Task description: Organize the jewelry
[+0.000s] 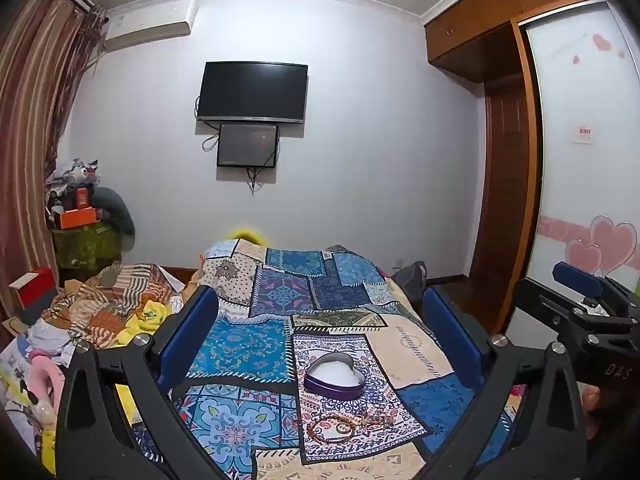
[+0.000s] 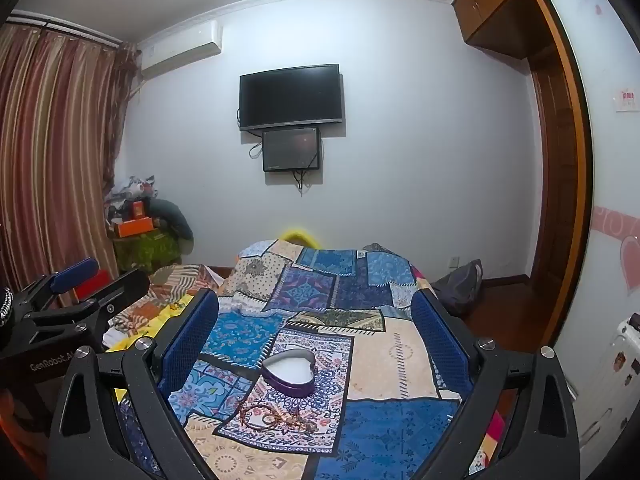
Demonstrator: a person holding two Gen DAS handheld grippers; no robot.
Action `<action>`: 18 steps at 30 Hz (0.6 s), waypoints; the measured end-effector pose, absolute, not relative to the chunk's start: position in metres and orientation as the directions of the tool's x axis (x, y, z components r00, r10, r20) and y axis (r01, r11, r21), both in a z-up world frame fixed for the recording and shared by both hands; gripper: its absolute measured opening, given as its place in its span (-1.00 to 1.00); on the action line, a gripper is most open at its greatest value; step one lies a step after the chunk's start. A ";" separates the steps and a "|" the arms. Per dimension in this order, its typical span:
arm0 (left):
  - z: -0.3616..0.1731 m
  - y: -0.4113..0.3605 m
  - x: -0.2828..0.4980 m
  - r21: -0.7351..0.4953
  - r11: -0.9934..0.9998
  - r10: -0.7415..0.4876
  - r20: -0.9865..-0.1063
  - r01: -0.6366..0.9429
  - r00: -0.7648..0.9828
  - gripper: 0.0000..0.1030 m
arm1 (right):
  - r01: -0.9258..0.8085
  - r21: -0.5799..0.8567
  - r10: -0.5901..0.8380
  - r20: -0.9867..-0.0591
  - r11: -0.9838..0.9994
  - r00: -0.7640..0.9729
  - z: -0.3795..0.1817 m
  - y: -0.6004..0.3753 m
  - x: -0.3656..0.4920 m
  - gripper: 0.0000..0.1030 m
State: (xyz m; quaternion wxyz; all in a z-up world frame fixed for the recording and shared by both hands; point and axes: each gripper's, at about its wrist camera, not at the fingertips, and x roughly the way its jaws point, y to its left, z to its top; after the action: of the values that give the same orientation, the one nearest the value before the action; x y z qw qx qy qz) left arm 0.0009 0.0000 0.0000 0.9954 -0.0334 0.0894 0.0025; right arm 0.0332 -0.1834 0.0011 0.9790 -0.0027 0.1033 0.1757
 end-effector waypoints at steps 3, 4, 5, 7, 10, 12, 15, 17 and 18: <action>-0.002 0.000 0.003 -0.067 0.998 0.001 -0.183 -0.013 0.983 1.00 | -0.344 0.029 0.343 -0.206 0.938 0.917 0.003 -0.182 0.032 0.87; -0.003 0.000 0.004 -0.065 0.998 0.004 -0.182 -0.017 0.983 1.00 | -0.345 0.030 0.343 -0.206 0.938 0.916 0.003 -0.182 0.032 0.87; -0.003 0.000 0.005 -0.063 0.998 0.009 -0.182 -0.021 0.983 1.00 | -0.345 0.032 0.344 -0.207 0.938 0.916 0.004 -0.182 0.032 0.87; -0.007 -0.002 0.005 -0.062 0.998 0.008 -0.186 -0.020 0.983 1.00 | -0.347 0.034 0.346 -0.209 0.937 0.914 0.005 -0.181 0.031 0.87; -0.009 -0.003 0.007 -0.065 0.998 0.001 -0.190 -0.014 0.982 1.00 | -0.347 0.033 0.346 -0.212 0.937 0.914 -0.001 -0.187 0.035 0.87; -0.008 0.000 0.010 -0.072 0.997 -0.005 -0.197 -0.009 0.980 1.00 | -0.347 0.035 0.346 -0.216 0.937 0.913 -0.005 -0.187 0.036 0.87; -0.011 0.001 0.012 -0.076 0.997 -0.006 -0.200 -0.009 0.980 1.00 | -0.347 0.036 0.346 -0.221 0.937 0.912 -0.009 -0.183 0.039 0.87; -0.012 0.001 0.013 -0.077 0.997 -0.006 -0.200 -0.009 0.980 1.00 | -0.345 0.035 0.343 -0.227 0.938 0.911 -0.002 -0.183 0.036 0.87; -0.012 0.002 0.013 -0.078 0.997 -0.007 -0.201 -0.009 0.980 1.00 | -0.345 0.036 0.343 -0.228 0.938 0.911 -0.002 -0.183 0.036 0.87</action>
State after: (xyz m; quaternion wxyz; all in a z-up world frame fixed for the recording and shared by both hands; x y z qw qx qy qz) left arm 0.0126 0.0023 -0.0118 0.9941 -0.0393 0.1009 0.0004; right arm 0.0357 -0.1829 -0.0021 0.9775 -0.0025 0.1161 0.1760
